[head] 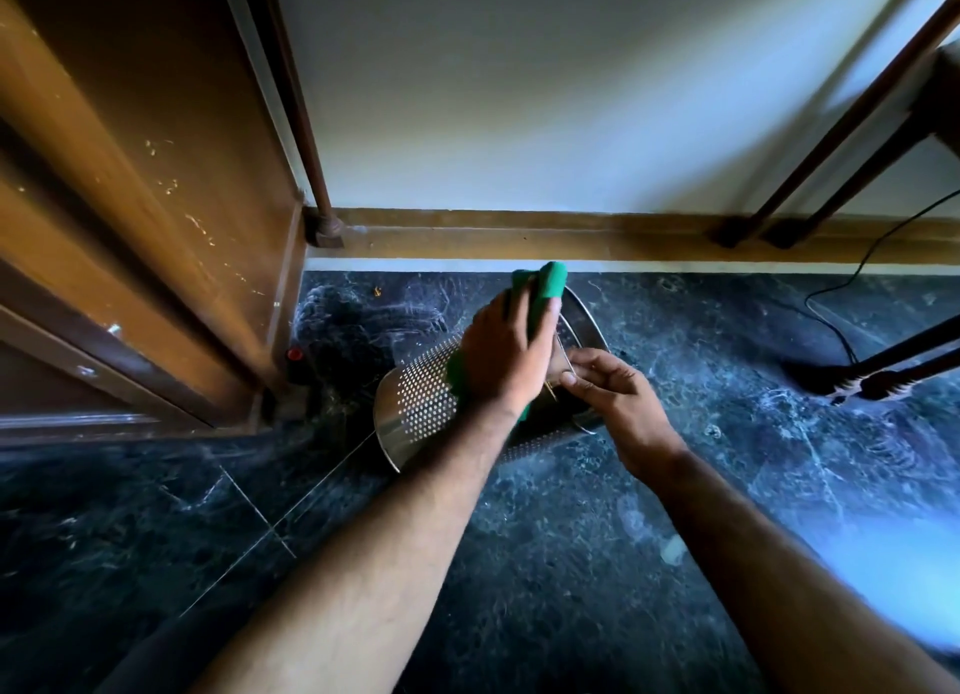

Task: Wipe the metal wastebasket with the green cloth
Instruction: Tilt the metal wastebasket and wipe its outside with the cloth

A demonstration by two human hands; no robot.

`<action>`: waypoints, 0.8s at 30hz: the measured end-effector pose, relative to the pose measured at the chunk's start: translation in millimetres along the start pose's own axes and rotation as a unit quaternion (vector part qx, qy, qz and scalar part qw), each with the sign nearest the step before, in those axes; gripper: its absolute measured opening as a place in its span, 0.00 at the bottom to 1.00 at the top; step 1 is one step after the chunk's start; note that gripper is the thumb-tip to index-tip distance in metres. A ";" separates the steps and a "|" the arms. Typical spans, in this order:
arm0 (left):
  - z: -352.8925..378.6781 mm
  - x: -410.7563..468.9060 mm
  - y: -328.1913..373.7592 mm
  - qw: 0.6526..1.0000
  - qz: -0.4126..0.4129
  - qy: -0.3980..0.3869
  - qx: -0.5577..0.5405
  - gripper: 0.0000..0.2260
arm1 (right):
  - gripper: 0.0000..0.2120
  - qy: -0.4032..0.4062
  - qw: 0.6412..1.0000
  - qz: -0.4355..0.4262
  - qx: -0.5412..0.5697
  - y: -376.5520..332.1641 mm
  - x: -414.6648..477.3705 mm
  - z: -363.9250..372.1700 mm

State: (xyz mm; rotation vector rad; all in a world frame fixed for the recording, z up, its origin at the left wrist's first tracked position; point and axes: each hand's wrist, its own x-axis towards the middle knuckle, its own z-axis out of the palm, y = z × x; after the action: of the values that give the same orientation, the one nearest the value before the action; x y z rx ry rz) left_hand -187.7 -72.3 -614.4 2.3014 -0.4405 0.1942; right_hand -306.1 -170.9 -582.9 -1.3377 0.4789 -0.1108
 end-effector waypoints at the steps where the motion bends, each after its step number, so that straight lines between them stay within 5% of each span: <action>1: -3.0 -3.0 3.1 1.000 0.027 0.006 -0.007 0.23 | 0.12 -0.014 1.000 -0.001 -0.006 -3.0 0.7 1.8; 4: -9.1 -22.2 -23.1 0.996 0.081 0.003 -0.025 0.26 | 0.13 0.000 0.999 0.017 -0.048 -11.7 10.5 13.8; 7: -2.7 -47.1 -87.0 0.998 -0.012 -0.039 0.040 0.29 | 0.07 0.095 0.986 0.019 -0.134 -17.4 25.8 28.8; 10: 2.5 -49.3 -150.5 0.984 -0.070 -0.105 0.126 0.35 | 0.03 0.120 0.988 0.053 -0.078 -16.8 27.6 38.7; 16: -33.2 4.7 -69.4 0.958 -0.221 -0.178 -0.042 0.30 | 0.05 0.020 0.998 0.033 -0.042 -6.4 14.8 39.1; 21: -26.7 20.3 2.4 0.979 -0.078 -0.111 -0.152 0.18 | 0.07 -0.075 0.992 0.022 -0.094 -1.5 8.6 13.7; 24: -16.9 -5.9 -7.6 0.990 0.022 -0.075 -0.114 0.21 | 0.11 -0.076 0.993 0.034 -0.088 -6.2 8.3 6.1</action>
State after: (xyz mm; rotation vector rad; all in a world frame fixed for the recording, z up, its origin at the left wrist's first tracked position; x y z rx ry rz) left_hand -190.4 -53.7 -609.4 2.0892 -0.5602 -0.0093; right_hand -295.0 -169.8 -578.4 -1.4889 0.4120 0.0924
